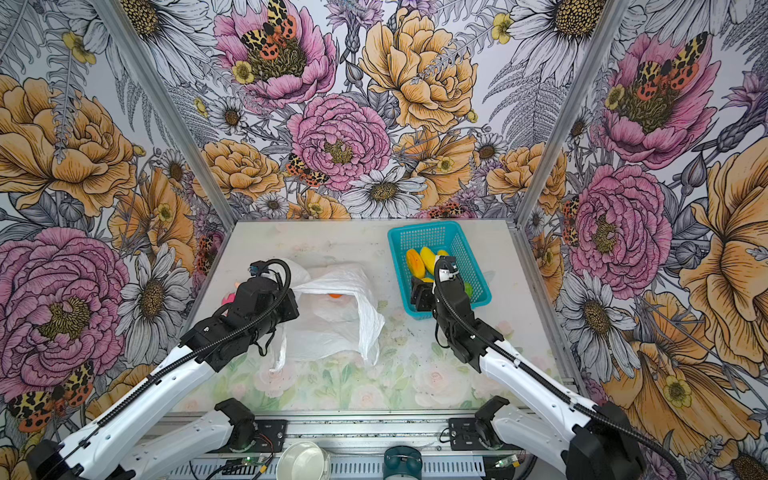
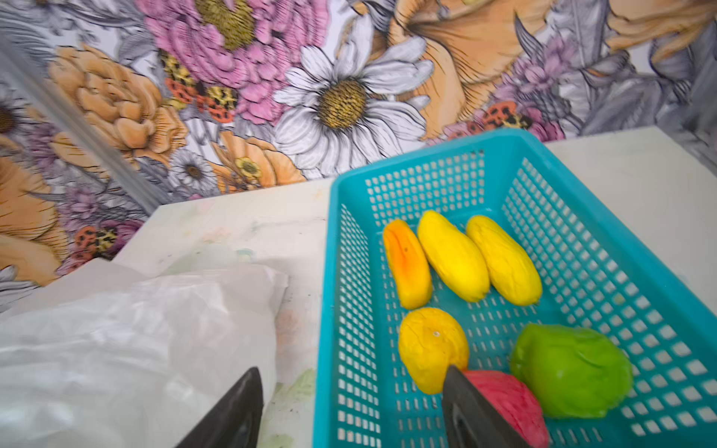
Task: Untie the knot of the plastic bag and take out the fruit
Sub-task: Place the fruit in the basket, then pick up the fruit from the plastic bag.
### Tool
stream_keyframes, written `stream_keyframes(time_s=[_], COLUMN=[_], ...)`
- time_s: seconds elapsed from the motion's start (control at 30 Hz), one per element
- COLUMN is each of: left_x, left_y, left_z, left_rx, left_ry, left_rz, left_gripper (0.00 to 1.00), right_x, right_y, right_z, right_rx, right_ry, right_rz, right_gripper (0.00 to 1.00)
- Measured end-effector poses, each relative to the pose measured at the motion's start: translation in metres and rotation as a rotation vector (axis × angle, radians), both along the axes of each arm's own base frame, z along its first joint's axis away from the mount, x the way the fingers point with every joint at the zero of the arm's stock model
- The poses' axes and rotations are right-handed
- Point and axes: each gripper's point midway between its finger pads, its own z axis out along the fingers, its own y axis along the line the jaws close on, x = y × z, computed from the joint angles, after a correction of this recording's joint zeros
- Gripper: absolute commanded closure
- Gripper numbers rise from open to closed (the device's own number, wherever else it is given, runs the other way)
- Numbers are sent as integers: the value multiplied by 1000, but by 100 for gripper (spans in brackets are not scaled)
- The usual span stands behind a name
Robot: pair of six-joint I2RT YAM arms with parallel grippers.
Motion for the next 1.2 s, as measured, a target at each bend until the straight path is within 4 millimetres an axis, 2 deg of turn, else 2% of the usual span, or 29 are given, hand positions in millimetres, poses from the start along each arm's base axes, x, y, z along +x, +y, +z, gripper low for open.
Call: stream_keyframes(time_s=[0.1, 0.2, 0.33, 0.4, 0.53, 0.63, 0.73, 0.83, 1.03, 1.2], left_x=[0, -1, -1, -1, -1, -2, -2, -3, -5, -3], left_y=[-1, -2, -2, -2, -3, -3, -3, 9, 15, 16], left_z=[0, 0, 0, 0, 1, 2, 3, -4, -8, -12], left_rx=[0, 0, 0, 0, -1, -4, -3, 43, 71, 83], left_ry=[0, 0, 0, 0, -2, -7, -9, 7, 15, 22], left_rz=[-2, -6, -8, -8, -11, -12, -14, 21, 42, 48], left_gripper=[100, 100, 100, 100, 100, 100, 100, 100, 100, 100], right_x=[-38, -76, -116, -124, -117, -100, -85, -76, -62, -52], right_y=[42, 89, 149, 175, 213, 234, 250, 258, 267, 268], right_z=[32, 46, 28, 12, -21, -43, -63, -67, -61, -58], right_rx=[10, -9, -111, -182, -322, -427, -513, -534, -540, -548], right_ry=[-123, -210, -245, -240, -208, -176, -154, -163, -187, -202], right_rz=[174, 358, 559, 619, 637, 599, 555, 515, 447, 413], right_gripper=[37, 37, 38, 38, 43, 50, 51, 51, 49, 55])
